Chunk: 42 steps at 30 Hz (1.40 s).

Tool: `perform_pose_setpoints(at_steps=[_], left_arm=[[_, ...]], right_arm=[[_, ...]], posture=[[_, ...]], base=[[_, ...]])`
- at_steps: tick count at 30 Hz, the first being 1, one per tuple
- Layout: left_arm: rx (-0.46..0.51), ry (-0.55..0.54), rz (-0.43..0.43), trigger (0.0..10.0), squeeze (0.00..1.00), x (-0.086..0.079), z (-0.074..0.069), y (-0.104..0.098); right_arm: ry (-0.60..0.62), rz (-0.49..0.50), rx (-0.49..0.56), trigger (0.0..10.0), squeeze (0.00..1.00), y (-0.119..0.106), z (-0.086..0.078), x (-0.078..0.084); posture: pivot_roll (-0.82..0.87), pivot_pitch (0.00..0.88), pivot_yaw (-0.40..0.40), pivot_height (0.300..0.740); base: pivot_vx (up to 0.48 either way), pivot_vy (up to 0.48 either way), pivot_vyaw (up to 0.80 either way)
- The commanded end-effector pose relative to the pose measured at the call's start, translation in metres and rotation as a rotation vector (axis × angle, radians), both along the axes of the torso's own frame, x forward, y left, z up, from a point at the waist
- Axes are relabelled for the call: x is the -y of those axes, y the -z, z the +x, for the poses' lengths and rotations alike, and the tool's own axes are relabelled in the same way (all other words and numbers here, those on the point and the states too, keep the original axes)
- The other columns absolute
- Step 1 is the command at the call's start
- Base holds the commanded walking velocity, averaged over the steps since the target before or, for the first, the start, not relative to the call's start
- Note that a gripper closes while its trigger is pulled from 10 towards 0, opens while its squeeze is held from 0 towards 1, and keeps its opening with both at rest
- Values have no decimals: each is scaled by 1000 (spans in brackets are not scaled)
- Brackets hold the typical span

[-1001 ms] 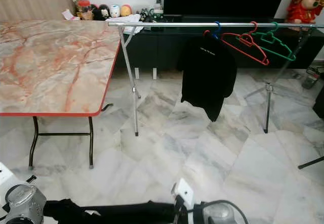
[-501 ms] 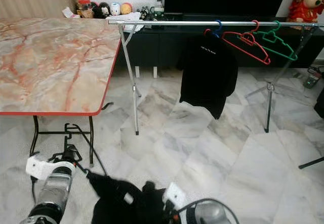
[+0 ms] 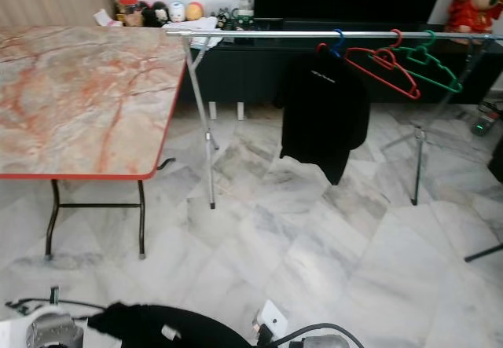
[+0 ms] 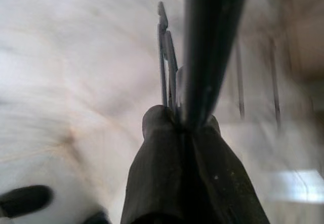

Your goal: Hang hanger

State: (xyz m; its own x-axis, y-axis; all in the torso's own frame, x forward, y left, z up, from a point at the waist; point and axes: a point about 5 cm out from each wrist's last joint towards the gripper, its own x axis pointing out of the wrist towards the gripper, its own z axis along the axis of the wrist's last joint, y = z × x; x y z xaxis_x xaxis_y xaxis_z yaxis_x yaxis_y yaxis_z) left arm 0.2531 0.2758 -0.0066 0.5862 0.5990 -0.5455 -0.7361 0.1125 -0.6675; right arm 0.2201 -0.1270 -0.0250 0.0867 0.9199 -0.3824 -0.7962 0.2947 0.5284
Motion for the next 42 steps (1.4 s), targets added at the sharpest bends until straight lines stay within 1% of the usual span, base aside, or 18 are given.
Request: perform_pose_setpoints(at_steps=[1, 3, 5, 8, 9, 10, 11, 13, 16, 19, 21, 23, 26, 30, 33, 37, 39, 42], left_arm=[[165, 343, 51, 10000, 0, 30, 37, -20], [24, 104, 101, 10000, 0, 4, 22, -18], [-111, 18, 101, 10000, 0, -6, 8, -10], [85, 696, 203, 10000, 0, 51, 48, -21], [97, 685, 307, 10000, 0, 47, 50, -28], [42, 579, 363, 10000, 0, 34, 46, -30], [-26, 263, 282, 10000, 0, 4, 31, -28], [-170, -120, 61, 10000, 0, -21, -1, -10], [47, 428, 84, 10000, 0, 32, 43, -19], [136, 850, 180, 10000, 0, 76, 58, -26], [170, 852, 234, 10000, 0, 76, 59, -30], [174, 652, 185, 10000, 0, 58, 57, -31], [268, 674, 189, 10000, 0, 66, 63, -40], [445, 912, 166, 10000, 0, 94, 71, -54], [444, 1202, 292, 10000, 0, 107, 67, -59], [299, 1624, 535, 10000, 0, 116, 52, -50], [265, 1672, 573, 10000, 0, 116, 49, -48], [137, 1874, 795, 10000, 0, 116, 39, -42]], right_arm=[[0, 38, 11, 0, 0, -4, 3, -1], [10, 28, 26, 0, 0, -7, 8, 0], [13, 25, 33, 0, 0, -8, 10, 0], [10, 23, 32, 0, 0, -9, 12, 0], [11, 23, 32, 0, 0, -9, 12, 1], [12, 23, 33, 0, 0, -10, 13, 1], [18, 21, 34, 0, 0, -10, 13, 2], [26, 18, 34, 0, 0, -10, 14, 3], [28, -3, 28, 0, 0, -7, 11, 4], [36, -16, 31, 0, 0, -5, 10, 6], [47, -26, 36, 0, 0, -4, 10, 7], [60, -42, 39, 0, 0, -3, 10, 10], [60, -68, 41, 0, 0, -1, 9, 11], [64, -147, 60, 0, 0, 2, 8, 16], [115, -178, 87, 0, 0, 3, 11, 19], [188, -316, 155, 0, 0, 5, 18, 29], [194, -337, 166, 0, 0, 5, 19, 31], [208, -373, 186, 0, 0, 6, 20, 33]], posture=[[71, 103, 6, 740], [69, 106, 5, 740], [77, 105, 3, 740], [73, 107, 1, 740], [76, 107, 6, 740], [74, 108, 5, 740], [72, 110, 4, 740], [78, 110, 1, 740], [74, 111, -1, 740], [77, 110, 4, 740], [73, 108, 5, 740], [77, 104, 6, 740], [67, 102, 5, 740], [71, 102, 6, 740], [72, 98, 8, 740], [76, 89, 11, 740], [77, 88, 11, 740], [79, 83, 10, 740]], base=[[0, 0, 0], [0, 0, 0], [0, 0, 0], [0, 0, 0], [0, 0, 0], [0, 0, 0], [0, 0, 0], [0, 0, 0], [0, 0, 0], [0, 0, 0], [0, 0, 0], [0, 0, 0], [0, 0, 0], [0, 0, 0], [0, 0, 0], [0, 0, 0], [0, 0, 0], [0, 0, 0]])
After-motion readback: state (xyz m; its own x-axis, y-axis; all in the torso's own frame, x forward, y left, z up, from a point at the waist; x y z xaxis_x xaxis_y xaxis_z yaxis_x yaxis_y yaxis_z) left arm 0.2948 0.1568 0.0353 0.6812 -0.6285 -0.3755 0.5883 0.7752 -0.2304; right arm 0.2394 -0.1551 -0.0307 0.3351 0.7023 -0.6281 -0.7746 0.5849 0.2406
